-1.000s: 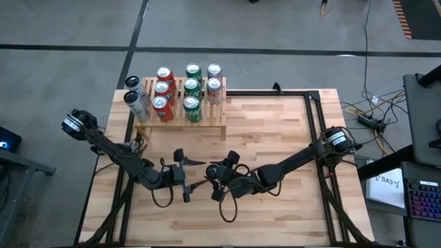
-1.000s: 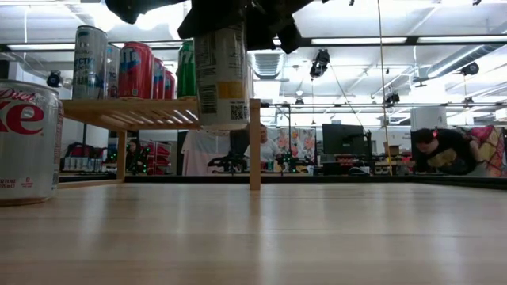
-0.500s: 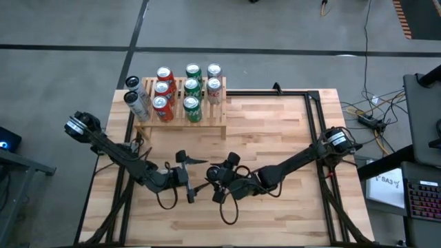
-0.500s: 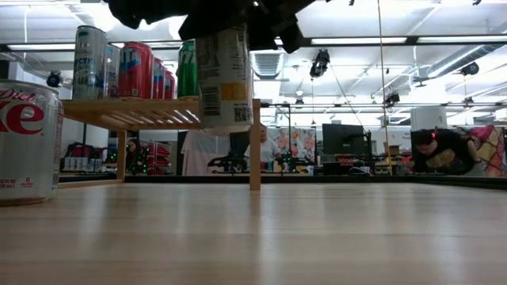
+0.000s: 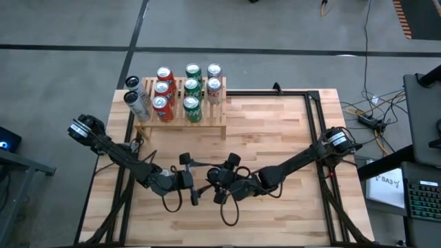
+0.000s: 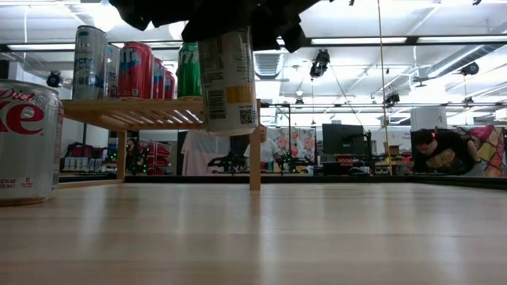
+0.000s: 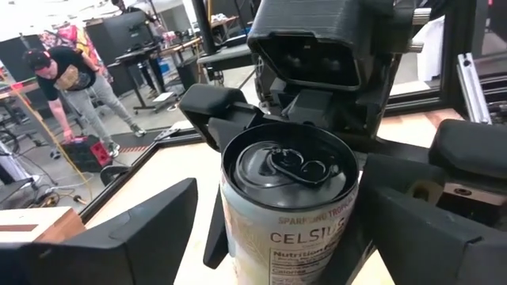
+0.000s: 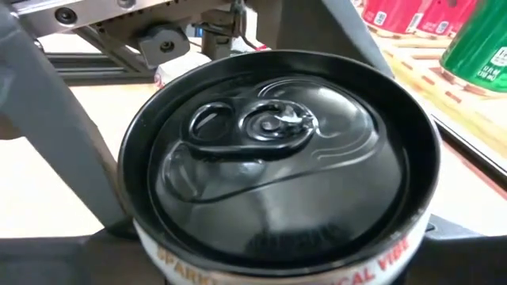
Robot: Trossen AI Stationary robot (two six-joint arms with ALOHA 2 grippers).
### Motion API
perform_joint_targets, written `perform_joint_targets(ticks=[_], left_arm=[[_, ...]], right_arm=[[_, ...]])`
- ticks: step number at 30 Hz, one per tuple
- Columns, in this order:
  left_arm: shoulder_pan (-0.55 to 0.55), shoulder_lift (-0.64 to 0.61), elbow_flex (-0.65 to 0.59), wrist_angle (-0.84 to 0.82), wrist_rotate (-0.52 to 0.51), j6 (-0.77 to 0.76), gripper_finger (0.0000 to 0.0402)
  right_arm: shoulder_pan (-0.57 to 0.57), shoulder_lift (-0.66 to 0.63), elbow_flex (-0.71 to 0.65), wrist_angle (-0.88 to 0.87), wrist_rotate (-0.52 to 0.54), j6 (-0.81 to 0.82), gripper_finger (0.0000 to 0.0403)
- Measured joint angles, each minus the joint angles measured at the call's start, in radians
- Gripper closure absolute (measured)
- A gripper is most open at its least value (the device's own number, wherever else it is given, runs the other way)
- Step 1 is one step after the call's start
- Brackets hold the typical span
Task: Place canned beverage on shelf
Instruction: Put the white and yellow soda can on the shelf aligned with the other white and yellow soda can
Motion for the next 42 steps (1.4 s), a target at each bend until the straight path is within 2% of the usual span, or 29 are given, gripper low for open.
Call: perform_joint_targets(ticks=[9,14,20,31,42], left_arm=[[0.003,-0.004,-0.002,0.002,0.012,0.0,0.011],[0.003,-0.003,-0.004,0.0,0.016,0.003,0.0131],[0.004,-0.003,-0.004,0.001,0.014,0.002,0.0178],[0.008,-0.002,-0.004,-0.016,0.019,-0.042,0.0178],[0.008,-0.002,-0.014,-0.125,0.012,-0.139,0.0178]], right_arm=[[0.005,0.0,-0.001,0.01,0.001,-0.03,0.0161],[0.004,0.0,-0.001,0.004,-0.055,-0.044,0.0161],[0.004,0.0,-0.001,0.003,-0.059,-0.04,0.0159],[0.001,0.0,-0.001,-0.007,-0.08,-0.014,0.0101],[-0.001,-0.009,-0.001,-0.075,-0.086,0.042,0.0086]])
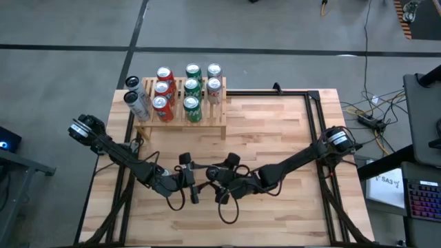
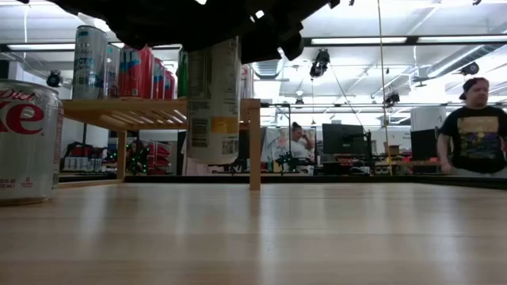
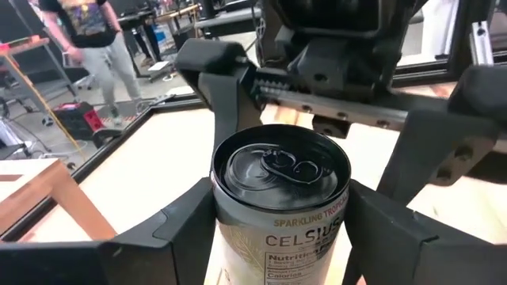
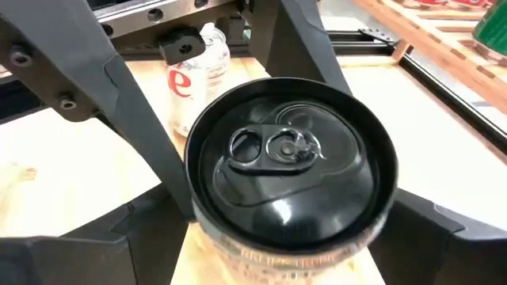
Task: Place canned beverage on shelf
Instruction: Put the white and yellow soda can on the shelf aligned with the other white and yellow soda can
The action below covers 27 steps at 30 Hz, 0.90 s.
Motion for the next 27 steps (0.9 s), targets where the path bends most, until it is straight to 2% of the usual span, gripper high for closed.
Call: perform_joint_targets(ticks=[6,13,20,24,27], left_arm=[[0.0,0.0,-0.007,-0.011,-0.035,-0.013,0.0178],[0.026,-0.043,-0.008,-0.013,-0.009,-0.055,0.0178],[0.023,-0.142,-0.009,-0.019,0.029,0.021,0.0178],[0.024,-0.218,-0.009,-0.002,0.146,0.062,0.0178],[0.021,-0.262,-0.008,0.043,0.26,0.086,0.0178]], right_arm=[[-0.002,-0.012,0.0,-0.027,-0.001,0.004,0.0087],[-0.001,-0.07,0.018,-0.121,-0.004,0.007,0.0085],[0.006,-0.185,0.024,-0.221,-0.122,-0.012,0.0089],[0.007,-0.258,0.024,-0.318,-0.207,-0.02,0.0087],[0.013,-0.283,0.023,-0.364,-0.211,-0.009,0.009]])
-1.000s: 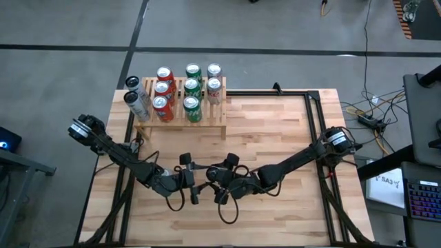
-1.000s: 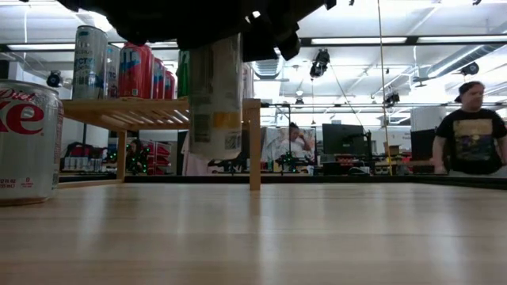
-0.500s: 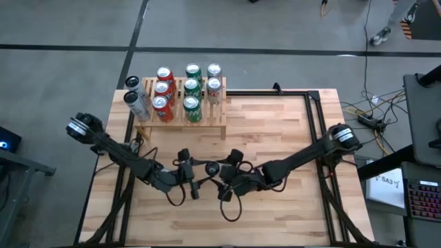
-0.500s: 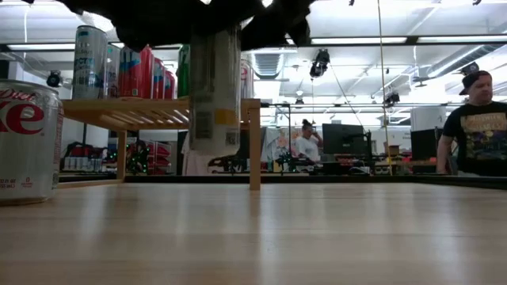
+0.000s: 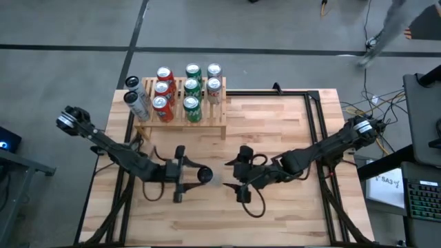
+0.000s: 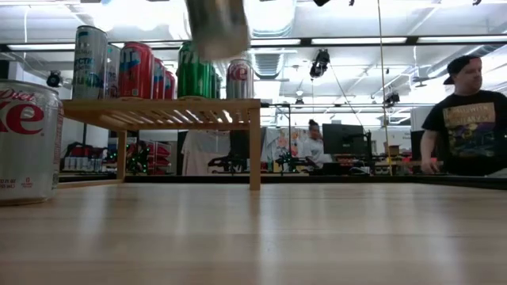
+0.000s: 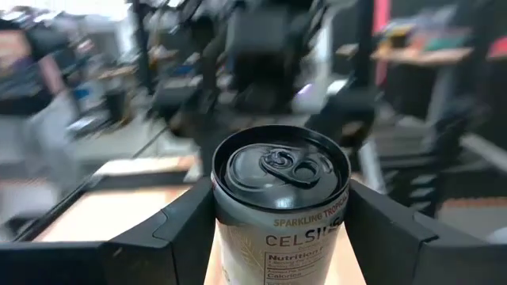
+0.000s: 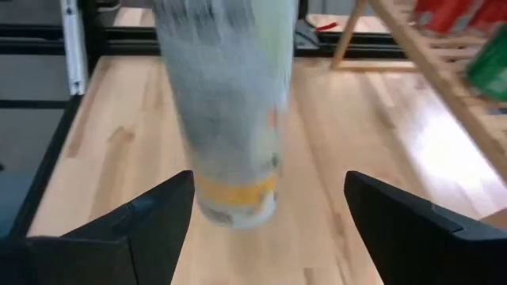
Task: Place canned beverage on shelf
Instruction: Put the white and yellow soda can on the shelf aligned with the other white and yellow soda can
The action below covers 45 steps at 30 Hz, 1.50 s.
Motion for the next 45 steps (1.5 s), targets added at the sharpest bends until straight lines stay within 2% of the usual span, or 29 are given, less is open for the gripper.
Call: perform_joint_targets(ticks=[5,13,22,26,29,31,33,37,41,45], left_arm=[[-0.001,-0.021,0.001,0.095,0.074,0.058,0.0178],[0.0,0.014,0.001,0.132,0.081,0.074,0.0178],[0.0,0.064,0.002,0.213,0.082,0.08,0.0178],[0.0,0.069,0.002,0.217,0.085,0.08,0.0178],[0.0,0.069,0.002,0.224,0.089,0.085,0.0176],[-0.001,0.07,0.002,0.221,0.094,0.086,0.0157],[-0.001,0.07,0.002,0.225,0.087,0.087,0.0133],[0.0,0.062,0.005,0.236,0.037,0.124,0.0098],[-0.004,0.035,0.005,0.217,-0.027,0.183,0.0086],[-0.004,0.018,0.005,0.197,-0.113,0.211,0.0083]], right_arm=[[0.006,0.015,-0.011,0.028,-0.055,-0.014,0.0085],[0.007,0.095,-0.013,0.122,-0.086,-0.067,0.0081],[0.003,0.114,-0.014,0.205,-0.087,-0.122,0.0094],[0.003,0.114,-0.014,0.234,-0.083,-0.13,0.0111],[0.003,0.121,-0.014,0.244,-0.055,-0.126,0.0145],[0.004,0.123,-0.014,0.245,-0.035,-0.124,0.0172],[0.005,0.123,-0.014,0.251,-0.022,-0.113,0.0173],[0.006,0.122,-0.015,0.223,0.108,-0.115,0.0173],[0.012,0.102,-0.015,0.138,0.274,-0.085,0.0173],[0.017,0.089,-0.015,0.021,0.503,0.011,0.0173]])
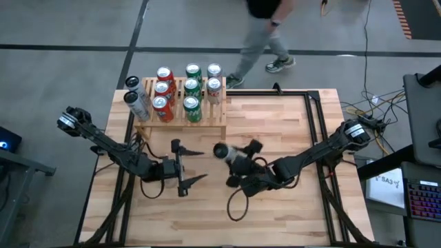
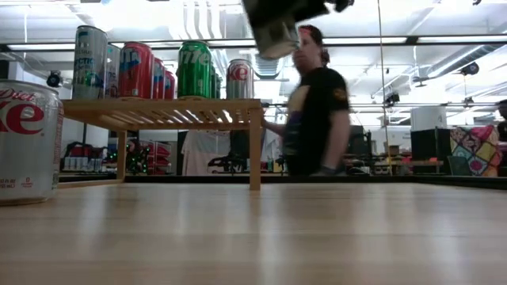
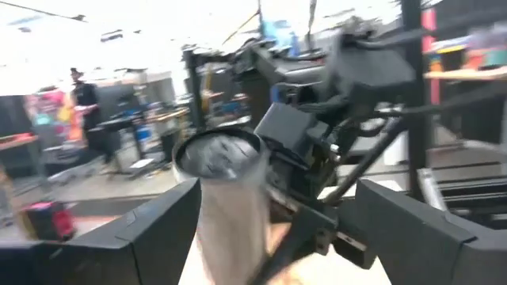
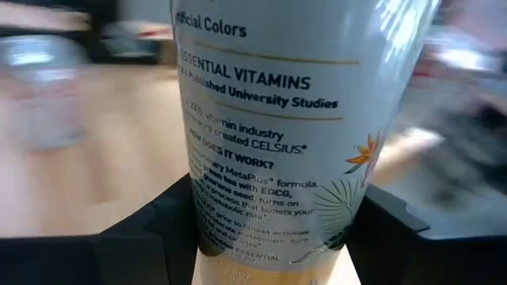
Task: Place canned beverage on shelf
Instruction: Put the white and yellow soda can on the shelf aligned with the other white and yellow soda can
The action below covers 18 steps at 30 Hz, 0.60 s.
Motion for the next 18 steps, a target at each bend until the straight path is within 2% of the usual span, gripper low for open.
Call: perform_joint_targets(ticks=[3,5,10,18], left_arm=[[0.001,0.0,0.0,-0.001,-0.05,-0.008,0.0083],[0.008,0.013,0.0,0.009,-0.094,-0.038,0.0082],[0.032,0.083,-0.001,0.103,-0.104,-0.102,0.0082],[0.076,0.248,0.014,0.363,-0.133,-0.067,0.0081]], right_arm=[[0.008,0.0,0.0,-0.078,0.192,0.11,0.0173],[0.011,0.002,0.0,-0.086,0.255,0.179,0.0173],[0.008,0.019,-0.009,-0.087,0.263,0.217,0.0173],[0.008,0.032,-0.01,-0.088,0.263,0.213,0.0173]])
